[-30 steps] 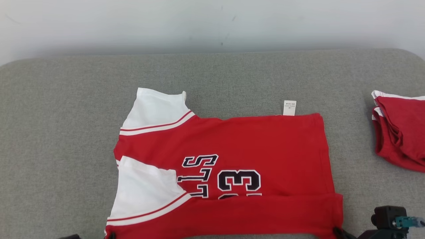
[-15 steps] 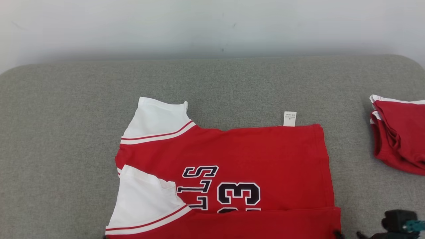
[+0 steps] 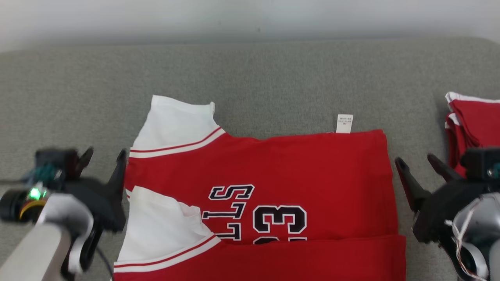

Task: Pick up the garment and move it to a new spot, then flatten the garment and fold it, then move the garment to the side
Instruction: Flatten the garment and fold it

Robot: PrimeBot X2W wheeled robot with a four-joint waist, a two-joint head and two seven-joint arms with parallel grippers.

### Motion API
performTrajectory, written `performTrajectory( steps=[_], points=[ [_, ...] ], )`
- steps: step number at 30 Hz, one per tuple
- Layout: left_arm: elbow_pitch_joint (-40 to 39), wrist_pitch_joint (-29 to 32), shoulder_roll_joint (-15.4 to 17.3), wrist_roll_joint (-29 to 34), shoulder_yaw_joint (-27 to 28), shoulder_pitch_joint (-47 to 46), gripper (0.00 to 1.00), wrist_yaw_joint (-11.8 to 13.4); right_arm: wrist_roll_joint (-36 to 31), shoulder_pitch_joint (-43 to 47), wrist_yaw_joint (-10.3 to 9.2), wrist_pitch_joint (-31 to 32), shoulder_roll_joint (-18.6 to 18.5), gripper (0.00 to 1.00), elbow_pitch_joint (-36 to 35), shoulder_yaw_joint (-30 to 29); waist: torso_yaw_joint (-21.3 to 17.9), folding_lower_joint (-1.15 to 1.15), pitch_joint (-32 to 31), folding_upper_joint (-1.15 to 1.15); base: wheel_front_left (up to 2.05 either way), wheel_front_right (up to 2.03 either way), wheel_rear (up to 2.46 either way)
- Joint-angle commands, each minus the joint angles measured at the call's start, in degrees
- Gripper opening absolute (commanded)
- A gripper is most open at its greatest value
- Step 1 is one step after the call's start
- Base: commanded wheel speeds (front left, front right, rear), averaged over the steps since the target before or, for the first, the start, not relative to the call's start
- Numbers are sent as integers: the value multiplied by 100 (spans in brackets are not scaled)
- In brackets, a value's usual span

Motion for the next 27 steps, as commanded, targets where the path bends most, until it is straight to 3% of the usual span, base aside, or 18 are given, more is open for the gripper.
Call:
performTrajectory(
  steps=[1, 10, 17, 25, 26, 27],
  points=[
    [162, 57, -71, 124, -84, -306, 100, -82, -15, -164, -12, -51, -43, 100, 84, 110, -133, 0, 401, 0, 0, 0, 0],
    [1841, 536, -356, 500, -538, -2420, 100, -687, 87, -1251, -12, -323, -386, 100, 546, 923, -498, 0, 1198, 0, 0, 0, 0],
    [2817, 609, -420, 619, -638, -3125, 100, -836, 103, -1415, -12, -511, -444, 100, 689, 1045, -617, 0, 1437, 0, 0, 0, 0],
    [3227, 620, -495, 642, -717, -3343, 100, -870, 100, -1375, -12, -581, -393, 100, 787, 1059, -644, 0, 1452, 0, 0, 0, 0],
    [3276, 614, -502, 632, -722, -3353, 98, -886, 103, -1386, -12, -585, -382, 100, 793, 1079, -654, 0, 1449, 0, 0, 0, 0],
    [3325, 632, -504, 633, -736, -3382, 72, -898, 114, -1402, -12, -586, -378, 100, 794, 1106, -663, 0, 1452, 0, 0, 0, 0]
  ],
)
